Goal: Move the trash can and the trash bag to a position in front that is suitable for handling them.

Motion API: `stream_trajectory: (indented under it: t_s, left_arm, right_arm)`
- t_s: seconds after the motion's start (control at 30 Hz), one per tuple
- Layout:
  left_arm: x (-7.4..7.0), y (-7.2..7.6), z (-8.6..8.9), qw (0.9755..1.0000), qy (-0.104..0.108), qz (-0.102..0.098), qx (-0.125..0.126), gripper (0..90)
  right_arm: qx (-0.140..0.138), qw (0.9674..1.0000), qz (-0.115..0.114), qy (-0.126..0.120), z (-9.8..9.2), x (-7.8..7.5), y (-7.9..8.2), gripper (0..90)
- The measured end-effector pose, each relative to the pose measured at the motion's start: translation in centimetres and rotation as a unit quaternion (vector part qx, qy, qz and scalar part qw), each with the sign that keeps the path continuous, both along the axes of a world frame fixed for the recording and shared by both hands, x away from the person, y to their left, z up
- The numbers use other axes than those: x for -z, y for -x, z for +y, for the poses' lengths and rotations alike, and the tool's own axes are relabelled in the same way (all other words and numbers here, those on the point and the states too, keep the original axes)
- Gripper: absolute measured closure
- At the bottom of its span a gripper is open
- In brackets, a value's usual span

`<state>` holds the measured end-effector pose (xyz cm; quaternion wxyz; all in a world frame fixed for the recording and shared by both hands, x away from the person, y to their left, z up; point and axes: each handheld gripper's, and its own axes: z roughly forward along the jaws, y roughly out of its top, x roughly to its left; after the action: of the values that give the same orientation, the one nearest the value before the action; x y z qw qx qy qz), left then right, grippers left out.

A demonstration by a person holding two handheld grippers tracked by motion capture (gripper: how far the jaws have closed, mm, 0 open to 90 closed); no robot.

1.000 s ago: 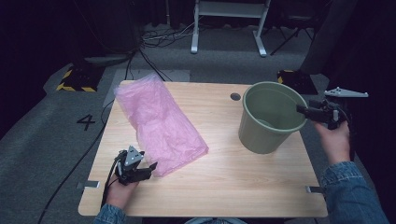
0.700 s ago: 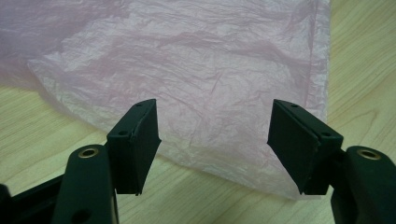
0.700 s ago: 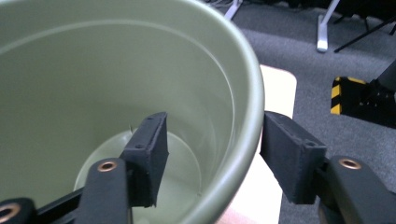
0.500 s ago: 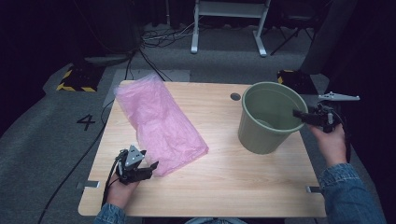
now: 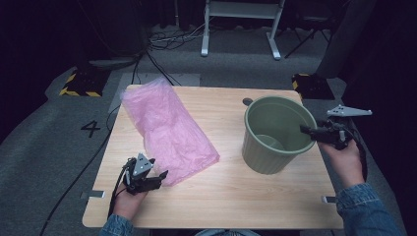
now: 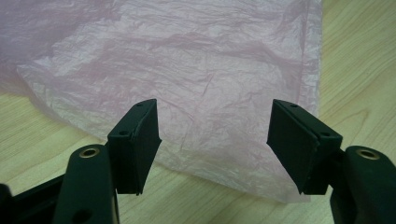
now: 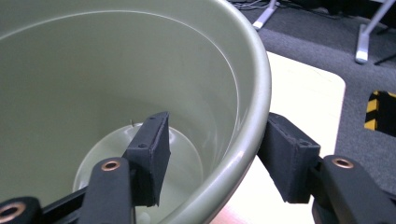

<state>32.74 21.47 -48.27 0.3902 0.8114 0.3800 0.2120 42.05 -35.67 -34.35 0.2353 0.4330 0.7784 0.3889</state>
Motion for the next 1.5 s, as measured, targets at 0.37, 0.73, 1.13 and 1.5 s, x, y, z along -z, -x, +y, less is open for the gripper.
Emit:
stream_trajectory:
  t_s: [0.37, 0.73, 1.13, 1.5]
  left_arm:
    - [0.0, 0.0, 0.2, 1.0000, -0.005, -0.002, -0.008, 34.3]
    - [0.0, -0.1, 0.3, 0.9999, -0.003, 0.002, -0.015, 34.4]
    - [0.1, -0.3, 0.5, 0.9998, -0.003, 0.007, -0.019, 34.4]
    - [0.2, -0.3, 0.7, 0.9997, -0.006, 0.009, -0.020, 34.5]
  right_arm:
    - [-0.052, 0.9986, -0.009, 0.010, 2.5, 0.1, 2.9, 43.7]
    - [-0.094, 0.9955, -0.012, 0.008, 4.9, 0.2, 4.7, 43.0]
    - [-0.131, 0.9913, -0.011, 0.014, 8.2, 0.2, 5.8, 41.6]
    - [-0.172, 0.9850, -0.013, 0.007, 11.5, 0.3, 7.0, 38.9]
